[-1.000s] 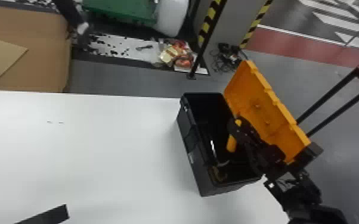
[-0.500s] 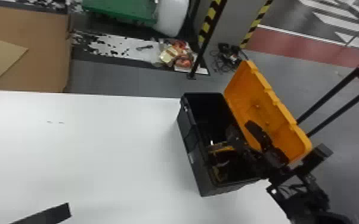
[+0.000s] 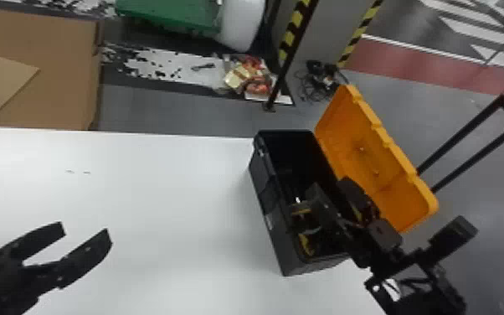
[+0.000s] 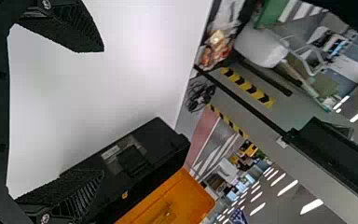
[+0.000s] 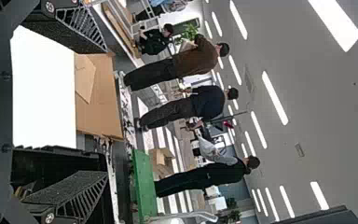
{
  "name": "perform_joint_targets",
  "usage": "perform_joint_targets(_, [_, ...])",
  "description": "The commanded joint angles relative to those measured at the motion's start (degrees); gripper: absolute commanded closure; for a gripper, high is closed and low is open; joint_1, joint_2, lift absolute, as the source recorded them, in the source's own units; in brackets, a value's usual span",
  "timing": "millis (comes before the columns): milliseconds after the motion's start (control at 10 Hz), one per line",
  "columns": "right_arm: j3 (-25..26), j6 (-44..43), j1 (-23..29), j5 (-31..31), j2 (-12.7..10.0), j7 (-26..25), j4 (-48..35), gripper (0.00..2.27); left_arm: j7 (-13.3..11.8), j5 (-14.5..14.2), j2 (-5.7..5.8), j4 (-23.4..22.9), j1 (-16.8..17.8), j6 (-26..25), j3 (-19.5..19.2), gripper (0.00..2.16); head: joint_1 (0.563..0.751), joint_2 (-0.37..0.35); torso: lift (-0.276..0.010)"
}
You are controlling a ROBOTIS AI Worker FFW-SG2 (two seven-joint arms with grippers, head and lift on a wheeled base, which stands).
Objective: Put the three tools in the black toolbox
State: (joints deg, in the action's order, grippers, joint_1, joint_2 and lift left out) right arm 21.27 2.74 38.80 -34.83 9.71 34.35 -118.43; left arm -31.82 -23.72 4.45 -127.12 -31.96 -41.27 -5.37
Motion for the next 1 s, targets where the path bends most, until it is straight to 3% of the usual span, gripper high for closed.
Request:
perform_joint_targets(0, [-2.37, -0.67, 1.28, 0.9, -1.8, -1.04, -2.25, 0.09, 2.02, 2.72, 0.56, -0.93, -1.96, 9.14, 2.12, 0.08, 0.695, -0.319, -0.055])
perform_joint_targets(100, [-3.95, -2.78, 2.42, 3.01, -3.29, -1.92, -2.95, 0.1, 4.22, 3.77, 1.26, -0.84, -2.84, 14.23, 3.44, 0.08, 0.695, -0.288, -0.055])
perform_joint_targets(300, [-5.8, -7.35, 4.62, 6.18, -5.05, -4.11, -3.39, 0.1, 8.61, 5.18, 4.16, 0.83, -4.86, 25.84, 5.37, 0.08, 0.695, -0.25, -0.055])
perform_joint_targets(600, [-8.44, -16.49, 7.87, 11.98, -5.93, -8.68, -2.86, 0.08, 15.82, 7.64, 8.47, 6.45, -7.41, 49.57, 8.62, 0.08, 0.695, -0.2, -0.055])
perform_joint_targets(700, [-10.63, -22.11, 8.92, 16.81, -5.93, -13.61, -1.63, 0.08, 17.58, 8.25, 9.52, 9.26, -7.68, 56.25, 9.85, 0.08, 0.695, -0.189, -0.055])
perform_joint_targets(900, [-15.64, -28.44, 10.15, 21.82, -5.84, -20.11, 0.57, 0.08, 25.31, 11.24, 10.22, 13.66, -8.64, 71.71, 13.89, 0.08, 0.695, -0.181, -0.055])
